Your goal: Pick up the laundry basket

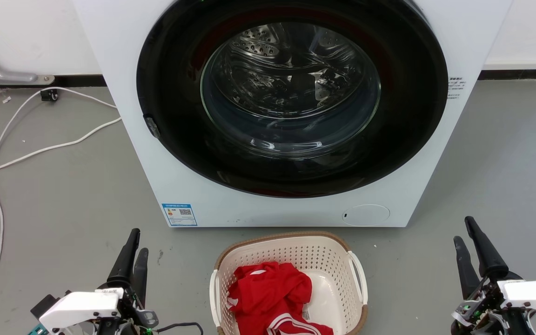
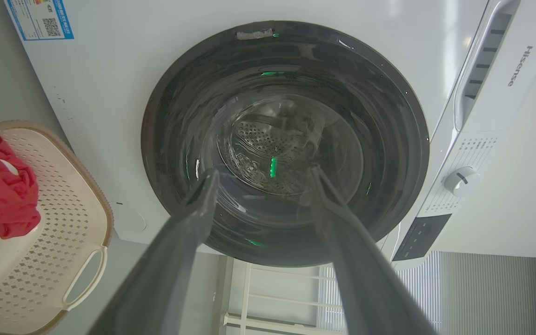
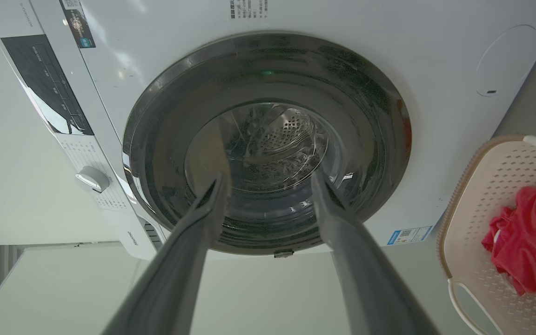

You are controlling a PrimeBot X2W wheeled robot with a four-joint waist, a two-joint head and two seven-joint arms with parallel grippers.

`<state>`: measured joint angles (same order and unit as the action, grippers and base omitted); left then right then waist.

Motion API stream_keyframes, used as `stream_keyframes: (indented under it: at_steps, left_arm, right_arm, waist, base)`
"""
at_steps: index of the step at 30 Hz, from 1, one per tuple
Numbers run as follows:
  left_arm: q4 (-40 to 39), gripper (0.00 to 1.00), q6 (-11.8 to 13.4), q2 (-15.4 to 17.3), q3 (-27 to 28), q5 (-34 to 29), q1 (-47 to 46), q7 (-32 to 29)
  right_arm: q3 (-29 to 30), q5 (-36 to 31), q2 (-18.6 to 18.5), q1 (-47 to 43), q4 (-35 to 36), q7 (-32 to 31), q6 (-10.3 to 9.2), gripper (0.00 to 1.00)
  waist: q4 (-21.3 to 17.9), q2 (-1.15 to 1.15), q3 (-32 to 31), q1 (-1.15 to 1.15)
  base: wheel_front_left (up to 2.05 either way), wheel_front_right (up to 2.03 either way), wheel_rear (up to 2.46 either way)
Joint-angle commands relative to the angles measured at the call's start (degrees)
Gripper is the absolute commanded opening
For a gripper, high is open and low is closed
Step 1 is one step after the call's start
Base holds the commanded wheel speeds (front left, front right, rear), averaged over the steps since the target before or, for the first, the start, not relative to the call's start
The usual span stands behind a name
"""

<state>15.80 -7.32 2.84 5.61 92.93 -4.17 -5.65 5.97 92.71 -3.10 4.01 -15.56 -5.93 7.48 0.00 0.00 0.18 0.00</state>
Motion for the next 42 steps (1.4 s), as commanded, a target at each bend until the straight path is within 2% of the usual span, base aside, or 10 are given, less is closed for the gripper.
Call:
stream_keyframes:
  at_steps: [1, 8, 13, 26, 36, 42]
  left_arm:
    - [-1.1, 1.0, 0.0, 0.3, -0.9, -0.4, -1.3, 0.9]
    - [-1.8, 1.0, 0.0, 0.2, -2.6, -2.1, -1.7, 3.1]
    - [-2.9, 1.0, -0.1, 0.2, -3.2, -7.5, -1.9, 4.4]
    - [-6.4, 1.0, -0.1, 0.2, -5.8, -25.2, -2.1, 7.4]
    - [-7.0, 1.0, 1.2, 0.2, -8.3, -37.0, -2.1, 9.5]
    - [-7.4, 1.0, 1.9, 0.2, -9.6, -43.2, -2.1, 10.6]
  right_arm:
    - [-0.4, -0.1, -0.1, 1.0, 1.5, 0.7, 0.0, 1.0]
    - [-1.7, -2.0, -0.3, 0.5, 3.1, 3.1, 0.0, 1.0]
    - [-2.1, -6.8, -0.7, 0.3, 3.7, 4.5, 0.0, 1.0]
    - [-2.0, -26.7, -0.1, -0.6, 7.2, 7.5, 0.01, 1.0]
    - [-3.2, -43.3, 0.0, -1.3, 8.3, 9.6, 0.01, 1.0]
    - [-3.7, -50.4, 0.0, -1.5, 8.7, 10.7, 0.01, 1.0]
  waist:
    - [0.0, 0.0, 0.0, 0.0]
    - [0.1, 0.0, 0.1, 0.0]
    - [0.1, 0.0, 0.1, 0.0]
    - [0.2, 0.0, 0.1, 0.0]
    - [0.2, 0.0, 0.0, 0.0]
    - [0.3, 0.0, 0.0, 0.0]
  base:
    - [0.0, 0.0, 0.0]
    - [0.0, 0.0, 0.0]
    - [0.0, 0.0, 0.0]
    - [0.0, 0.0, 0.0]
    - [0.0, 0.0, 0.0]
    - [0.0, 0.0, 0.0]
